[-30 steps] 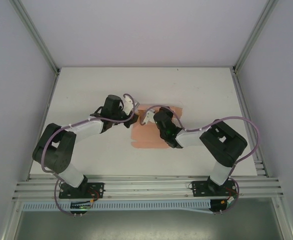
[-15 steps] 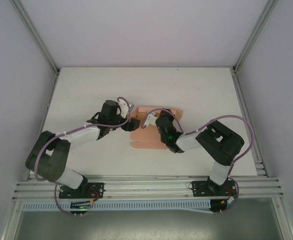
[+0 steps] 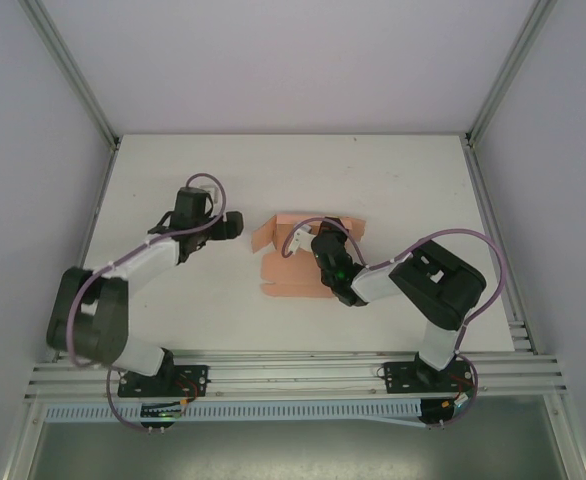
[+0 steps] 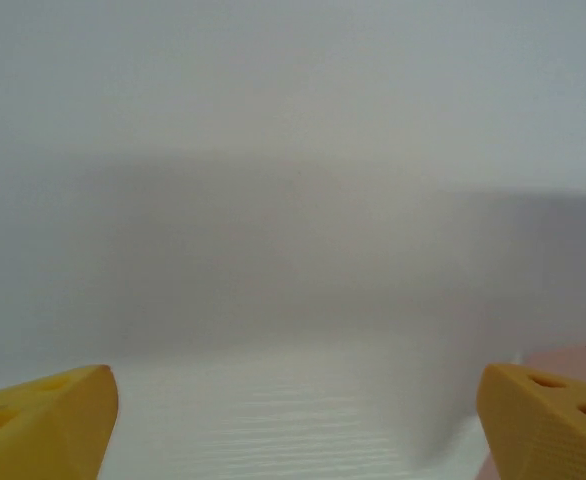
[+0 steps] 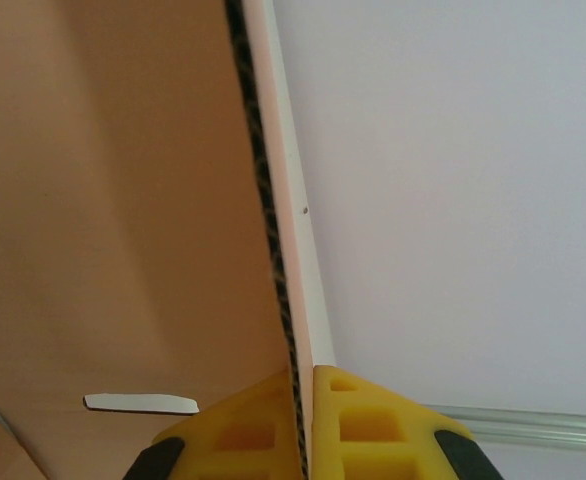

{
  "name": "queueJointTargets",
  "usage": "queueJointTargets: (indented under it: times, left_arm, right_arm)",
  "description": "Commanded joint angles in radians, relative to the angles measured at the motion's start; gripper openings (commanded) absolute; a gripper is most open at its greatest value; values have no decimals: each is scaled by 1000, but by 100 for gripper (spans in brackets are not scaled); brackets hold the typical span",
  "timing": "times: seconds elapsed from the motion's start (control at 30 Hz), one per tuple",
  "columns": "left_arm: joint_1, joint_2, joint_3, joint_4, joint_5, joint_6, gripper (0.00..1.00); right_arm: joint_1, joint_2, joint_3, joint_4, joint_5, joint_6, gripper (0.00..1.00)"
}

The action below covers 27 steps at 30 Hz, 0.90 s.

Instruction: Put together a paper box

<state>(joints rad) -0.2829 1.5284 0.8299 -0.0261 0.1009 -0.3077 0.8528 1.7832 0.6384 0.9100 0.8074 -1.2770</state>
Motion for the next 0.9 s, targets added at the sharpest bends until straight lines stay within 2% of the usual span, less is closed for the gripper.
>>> queueJointTargets:
  times: [0.0,0.13,0.27,0.4,0.5,0.57,0.7,0.87]
  left_arm:
    - [-11,96,53,-24,258,47,77]
    - [-46,157,48,42,395,76,72]
    - [-126,164,46,51,384,158,72]
    - [-136,208,79,62,353,146,73]
    - [-153,233,112,79,395,150,73]
    - [-167,235,107,116,376,146,73]
    - [-171,247,111,128,232,107,73]
    - [-170,224,57,184,220,100,74]
  right_arm:
    - [9,3,-9,-5,-2,24,0]
    - [9,-16,-2,-59,-7,62,0]
    - [5,-25,-2,-85,-14,81,0]
    - [5,-25,12,-131,-29,106,0]
    - [4,-13,16,-142,-30,107,0]
    - [4,-7,17,-138,-28,105,0]
    - [4,-11,17,-156,-30,112,0]
    - [3,-18,15,-172,-33,116,0]
